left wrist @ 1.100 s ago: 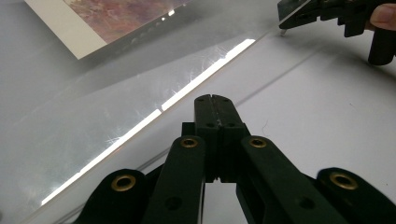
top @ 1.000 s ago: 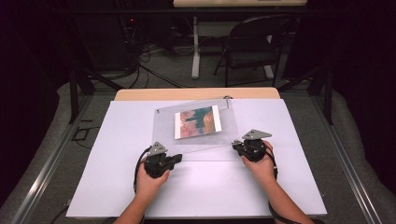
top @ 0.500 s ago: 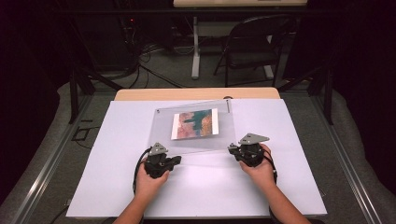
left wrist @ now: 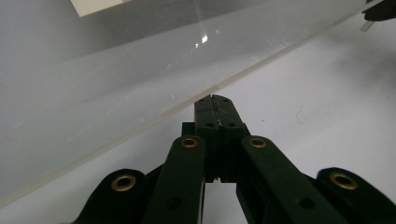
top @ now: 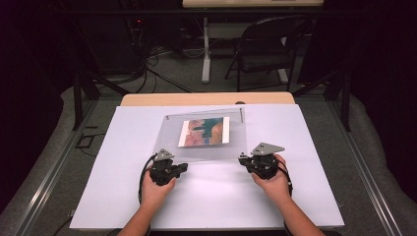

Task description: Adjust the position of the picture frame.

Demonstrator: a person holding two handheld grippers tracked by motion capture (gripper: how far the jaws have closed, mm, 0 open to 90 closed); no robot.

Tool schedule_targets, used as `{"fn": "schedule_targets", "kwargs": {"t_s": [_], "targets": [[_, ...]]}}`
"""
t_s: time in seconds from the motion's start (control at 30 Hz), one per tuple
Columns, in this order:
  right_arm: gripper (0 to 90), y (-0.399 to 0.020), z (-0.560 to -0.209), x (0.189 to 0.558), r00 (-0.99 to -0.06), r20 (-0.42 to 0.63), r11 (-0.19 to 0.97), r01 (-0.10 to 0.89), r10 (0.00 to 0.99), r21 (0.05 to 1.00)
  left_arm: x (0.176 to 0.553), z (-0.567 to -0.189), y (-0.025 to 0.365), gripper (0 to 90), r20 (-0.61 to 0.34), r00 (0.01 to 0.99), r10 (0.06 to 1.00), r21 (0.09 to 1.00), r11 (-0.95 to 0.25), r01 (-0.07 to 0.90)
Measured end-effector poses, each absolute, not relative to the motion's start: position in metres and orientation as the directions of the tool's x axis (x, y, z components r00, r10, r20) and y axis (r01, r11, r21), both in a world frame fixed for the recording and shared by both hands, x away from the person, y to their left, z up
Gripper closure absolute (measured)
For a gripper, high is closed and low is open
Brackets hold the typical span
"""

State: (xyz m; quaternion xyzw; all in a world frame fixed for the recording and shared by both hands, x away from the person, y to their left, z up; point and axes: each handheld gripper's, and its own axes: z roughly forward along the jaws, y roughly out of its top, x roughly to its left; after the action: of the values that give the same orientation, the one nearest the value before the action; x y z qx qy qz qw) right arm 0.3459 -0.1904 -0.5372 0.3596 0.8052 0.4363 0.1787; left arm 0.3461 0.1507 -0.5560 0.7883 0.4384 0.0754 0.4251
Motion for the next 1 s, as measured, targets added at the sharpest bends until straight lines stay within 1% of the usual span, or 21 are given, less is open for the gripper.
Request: {"fn": "schedule_targets", "kwargs": {"t_s": [0.2,0.43,0.67,0.83,1.0], "targets": [[84.5,-0.184,-0.535,0.337,-0.698,0.020,0.378,0.411,0.716,0.830,0.349,-0.555,0.153,90.0,-0.262,0.595,0.760,0.734,-0.244,0.634],[84.9,-0.181,-0.536,0.332,-0.700,0.021,0.374,0.406,0.714,0.834,0.353,-0.554,0.154,90.0,-0.266,0.588,0.764,0.726,-0.242,0.644],[85.2,-0.174,-0.535,0.318,-0.727,0.021,0.393,0.396,0.687,0.830,0.360,-0.553,0.159,90.0,-0.287,0.568,0.771,0.716,-0.221,0.662],[85.3,-0.169,-0.535,0.309,-0.741,0.037,0.393,0.397,0.670,0.829,0.370,-0.554,0.161,90.0,-0.288,0.559,0.778,0.711,-0.217,0.669],[85.4,-0.165,-0.535,0.297,-0.754,0.060,0.383,0.400,0.655,0.833,0.379,-0.554,0.159,90.0,-0.316,0.554,0.770,0.697,-0.208,0.686]]}}
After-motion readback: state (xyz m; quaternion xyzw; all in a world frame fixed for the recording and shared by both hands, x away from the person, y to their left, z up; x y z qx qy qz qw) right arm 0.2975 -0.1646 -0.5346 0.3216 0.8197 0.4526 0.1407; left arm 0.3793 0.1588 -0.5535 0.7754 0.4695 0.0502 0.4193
